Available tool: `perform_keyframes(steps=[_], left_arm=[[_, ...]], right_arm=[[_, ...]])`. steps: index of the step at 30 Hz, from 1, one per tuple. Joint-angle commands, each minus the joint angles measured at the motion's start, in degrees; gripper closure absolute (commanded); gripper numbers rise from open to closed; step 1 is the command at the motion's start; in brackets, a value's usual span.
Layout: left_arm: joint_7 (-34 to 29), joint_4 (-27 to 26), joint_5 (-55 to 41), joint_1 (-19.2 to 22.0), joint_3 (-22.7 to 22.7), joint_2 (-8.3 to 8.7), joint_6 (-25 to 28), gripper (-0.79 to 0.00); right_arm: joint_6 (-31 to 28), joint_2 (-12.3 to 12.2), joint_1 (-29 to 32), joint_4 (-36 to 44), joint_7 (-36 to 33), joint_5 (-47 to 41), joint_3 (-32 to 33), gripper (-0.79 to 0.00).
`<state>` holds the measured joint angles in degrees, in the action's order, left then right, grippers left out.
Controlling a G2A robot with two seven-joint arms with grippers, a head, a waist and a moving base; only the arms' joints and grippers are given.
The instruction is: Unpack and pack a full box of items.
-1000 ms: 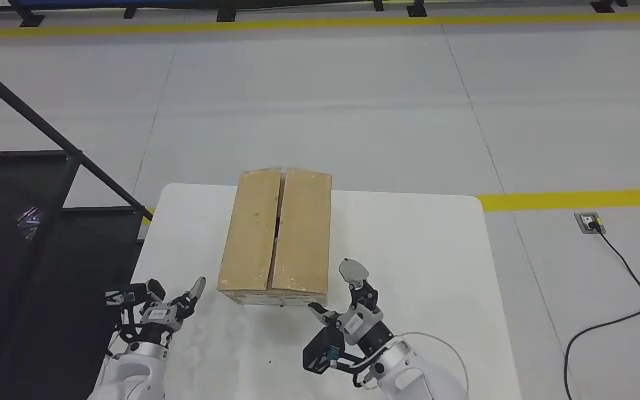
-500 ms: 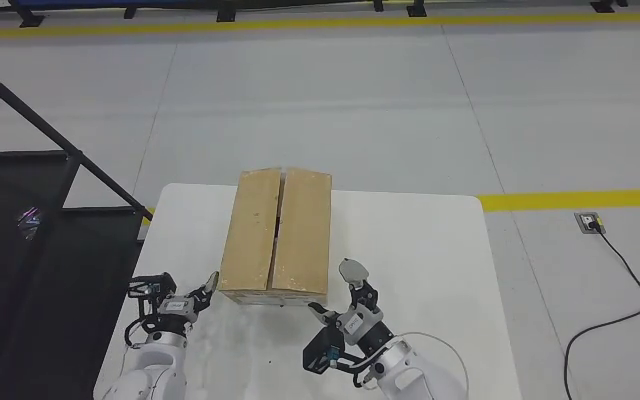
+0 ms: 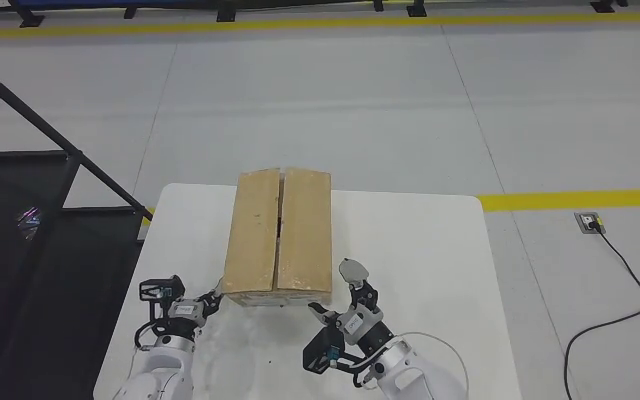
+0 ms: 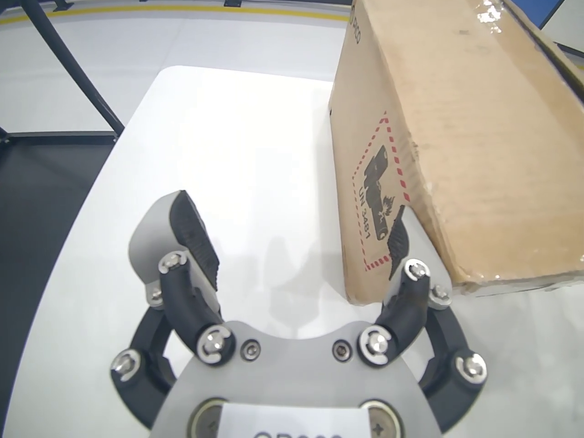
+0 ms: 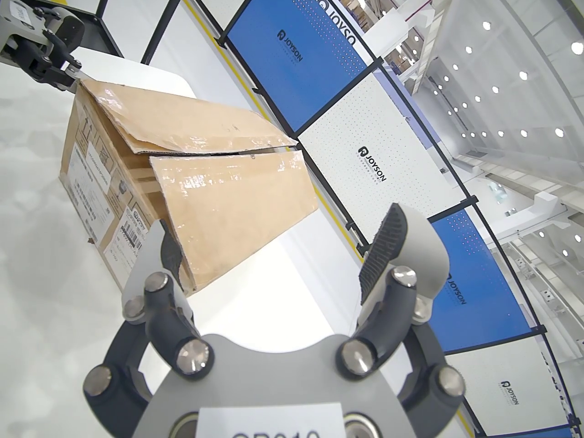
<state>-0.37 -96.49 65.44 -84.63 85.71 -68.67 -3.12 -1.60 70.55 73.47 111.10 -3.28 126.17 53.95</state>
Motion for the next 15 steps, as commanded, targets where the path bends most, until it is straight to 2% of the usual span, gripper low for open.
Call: perform_keyframes(steps=[1,8,15], left_arm=[[-0.1,-0.3,1.3,0.2,-0.8,-0.07,0.1,-0.785],[0.1,-0.2,3.4,0.4,-3.0,-0.44,-0.3,-0.785],[0.1,-0.1,3.1,0.2,-2.4,-0.48,-0.2,-0.785]], right_arm=[[0.0,0.0,0.0,0.0,0.0,0.0,0.0,-0.785],[0.0,0.0,0.0,0.0,0.0,0.0,0.0,-0.785],[0.0,0.0,0.0,0.0,0.0,0.0,0.0,-0.785]])
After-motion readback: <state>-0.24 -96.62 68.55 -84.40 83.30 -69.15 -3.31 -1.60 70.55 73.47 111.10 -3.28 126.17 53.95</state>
